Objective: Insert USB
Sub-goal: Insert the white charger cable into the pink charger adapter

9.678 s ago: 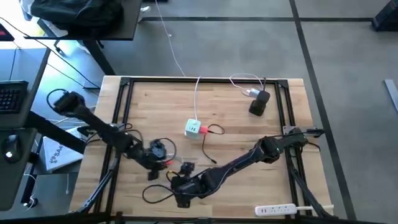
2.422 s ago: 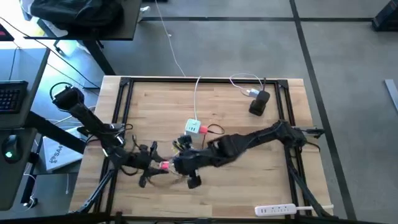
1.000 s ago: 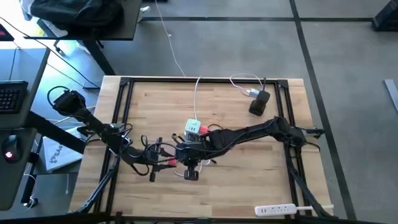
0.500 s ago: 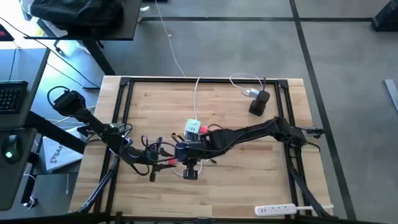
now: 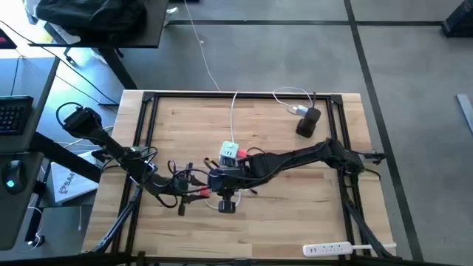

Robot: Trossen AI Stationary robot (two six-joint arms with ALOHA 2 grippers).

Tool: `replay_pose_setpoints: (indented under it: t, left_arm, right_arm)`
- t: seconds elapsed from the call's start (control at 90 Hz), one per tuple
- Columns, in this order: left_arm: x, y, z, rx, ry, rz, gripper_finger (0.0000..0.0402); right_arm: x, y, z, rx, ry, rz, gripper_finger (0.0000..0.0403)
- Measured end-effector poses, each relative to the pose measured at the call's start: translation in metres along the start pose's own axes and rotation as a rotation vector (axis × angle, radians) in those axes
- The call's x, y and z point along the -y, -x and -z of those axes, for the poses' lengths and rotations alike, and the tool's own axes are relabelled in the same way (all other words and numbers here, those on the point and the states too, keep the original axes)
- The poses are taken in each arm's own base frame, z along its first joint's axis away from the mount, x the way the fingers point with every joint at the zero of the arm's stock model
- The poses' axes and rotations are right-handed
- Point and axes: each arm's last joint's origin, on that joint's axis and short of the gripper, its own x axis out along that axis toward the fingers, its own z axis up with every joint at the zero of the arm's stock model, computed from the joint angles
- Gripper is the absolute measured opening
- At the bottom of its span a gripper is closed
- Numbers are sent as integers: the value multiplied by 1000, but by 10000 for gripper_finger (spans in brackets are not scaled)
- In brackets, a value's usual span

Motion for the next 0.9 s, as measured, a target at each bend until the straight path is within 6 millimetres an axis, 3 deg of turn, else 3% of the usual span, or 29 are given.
replay_pose_setpoints:
  t: [0.9]
  left_arm:
    - [-1,0,-4,44,5,-69,119]
  right_arm:
    - [2,12,-4,14,5,10,0]
